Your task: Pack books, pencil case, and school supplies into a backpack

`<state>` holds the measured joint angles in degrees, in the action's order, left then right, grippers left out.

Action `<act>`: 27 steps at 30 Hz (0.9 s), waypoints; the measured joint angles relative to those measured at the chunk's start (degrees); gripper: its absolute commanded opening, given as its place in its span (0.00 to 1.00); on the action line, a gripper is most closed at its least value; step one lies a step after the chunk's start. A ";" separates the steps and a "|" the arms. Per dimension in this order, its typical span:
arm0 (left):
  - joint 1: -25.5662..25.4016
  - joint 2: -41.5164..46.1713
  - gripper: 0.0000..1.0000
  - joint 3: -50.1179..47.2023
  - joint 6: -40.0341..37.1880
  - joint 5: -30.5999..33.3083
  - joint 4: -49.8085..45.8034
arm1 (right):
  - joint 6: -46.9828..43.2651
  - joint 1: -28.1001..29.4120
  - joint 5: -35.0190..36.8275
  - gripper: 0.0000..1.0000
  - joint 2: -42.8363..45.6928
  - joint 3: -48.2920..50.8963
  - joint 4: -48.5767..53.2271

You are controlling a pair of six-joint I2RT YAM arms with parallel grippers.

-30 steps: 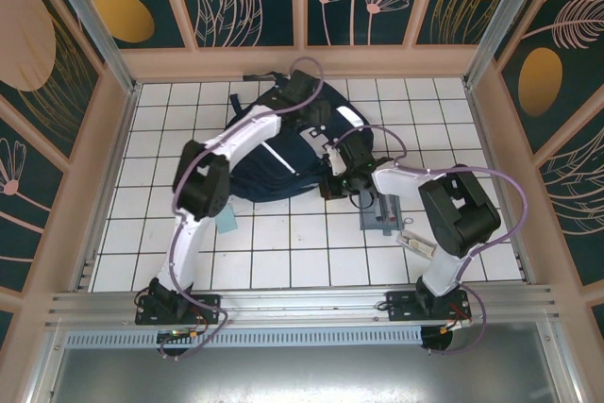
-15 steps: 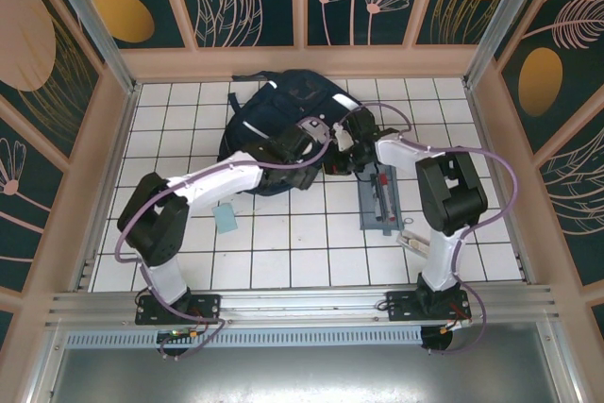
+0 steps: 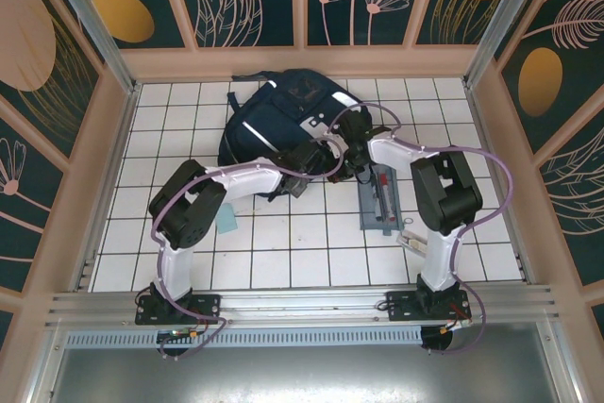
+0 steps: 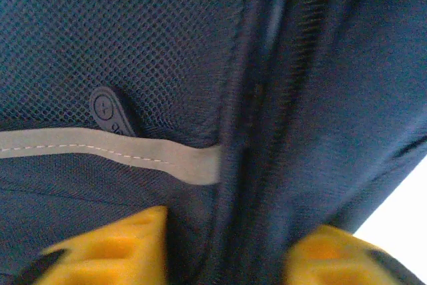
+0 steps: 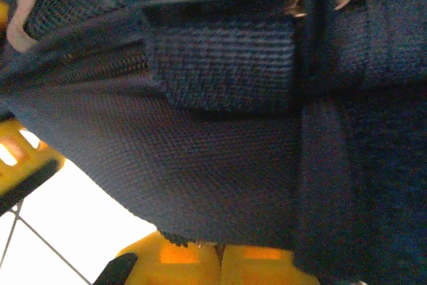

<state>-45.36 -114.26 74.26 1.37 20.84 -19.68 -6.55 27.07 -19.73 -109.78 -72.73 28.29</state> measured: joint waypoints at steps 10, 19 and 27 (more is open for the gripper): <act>1.88 2.69 0.00 -2.95 0.59 -7.32 3.82 | -2.14 3.10 5.42 0.00 1.44 0.70 -0.66; 1.95 2.91 0.03 -2.58 0.72 -7.39 2.97 | 0.92 3.21 5.29 0.20 4.50 4.50 -2.73; 1.55 3.56 0.04 -4.26 0.09 -4.94 6.97 | 8.39 -0.04 0.15 0.60 14.49 14.80 -6.75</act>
<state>-43.81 -110.69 70.00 1.45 15.90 -12.71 1.85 27.03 -19.57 -95.29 -57.93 21.54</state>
